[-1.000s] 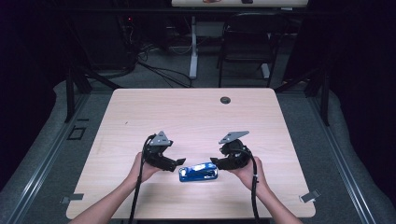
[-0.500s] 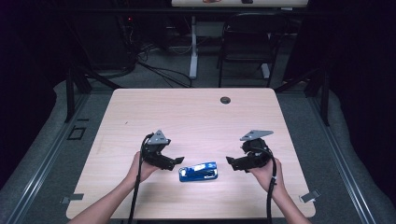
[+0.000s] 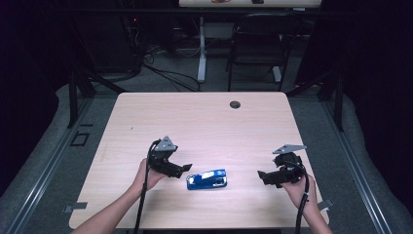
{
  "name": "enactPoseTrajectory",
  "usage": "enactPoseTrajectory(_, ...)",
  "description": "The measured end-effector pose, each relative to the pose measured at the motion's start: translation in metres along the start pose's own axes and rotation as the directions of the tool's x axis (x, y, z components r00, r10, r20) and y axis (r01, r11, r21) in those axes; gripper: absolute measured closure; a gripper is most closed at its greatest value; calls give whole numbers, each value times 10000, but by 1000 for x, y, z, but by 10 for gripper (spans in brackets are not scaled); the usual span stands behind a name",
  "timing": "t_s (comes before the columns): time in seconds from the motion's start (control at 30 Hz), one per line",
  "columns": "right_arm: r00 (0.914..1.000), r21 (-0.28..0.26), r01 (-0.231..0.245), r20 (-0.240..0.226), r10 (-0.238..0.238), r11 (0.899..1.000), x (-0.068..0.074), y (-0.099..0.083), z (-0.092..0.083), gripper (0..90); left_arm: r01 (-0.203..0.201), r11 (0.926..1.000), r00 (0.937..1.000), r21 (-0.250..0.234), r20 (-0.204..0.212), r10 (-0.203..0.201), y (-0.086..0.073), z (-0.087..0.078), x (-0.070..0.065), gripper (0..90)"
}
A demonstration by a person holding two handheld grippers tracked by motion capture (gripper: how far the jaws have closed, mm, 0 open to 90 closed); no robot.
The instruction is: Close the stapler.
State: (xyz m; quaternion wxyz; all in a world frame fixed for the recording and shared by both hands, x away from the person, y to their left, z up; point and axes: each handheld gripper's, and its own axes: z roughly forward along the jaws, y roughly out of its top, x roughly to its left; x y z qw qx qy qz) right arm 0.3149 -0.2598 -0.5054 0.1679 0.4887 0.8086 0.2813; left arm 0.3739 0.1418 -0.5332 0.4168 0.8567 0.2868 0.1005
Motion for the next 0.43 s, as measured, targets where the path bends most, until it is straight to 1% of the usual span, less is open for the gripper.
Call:
enactPoseTrajectory(0.1,10000,384,-37,84,34,9993,-5,-9,3,24,-58,10000,10000,42,-18,58,0,1,0,71)
enactPoseTrajectory(0.17,10000,438,-53,61,51,9990,-6,-11,4,18,-84,10000,10000,-4,-46,84,-1,2,-1,71)
enactPoseTrajectory(0.23,9999,585,-71,124,64,9983,-8,-15,8,0,-162,9998,9999,102,-30,162,0,3,-1,70)
enactPoseTrajectory(0.3,9999,668,6,142,-16,9978,-10,-15,11,0,-177,9998,9998,133,-25,178,0,4,-2,71)
enactPoseTrajectory(0.37,9996,741,111,264,-131,9972,-9,-16,13,0,-208,9997,9998,156,-31,209,0,4,-2,70)
enactPoseTrajectory(0.43,9995,807,173,244,-193,9966,-9,-16,14,0,-221,9997,9997,137,-75,222,-1,5,-2,70)
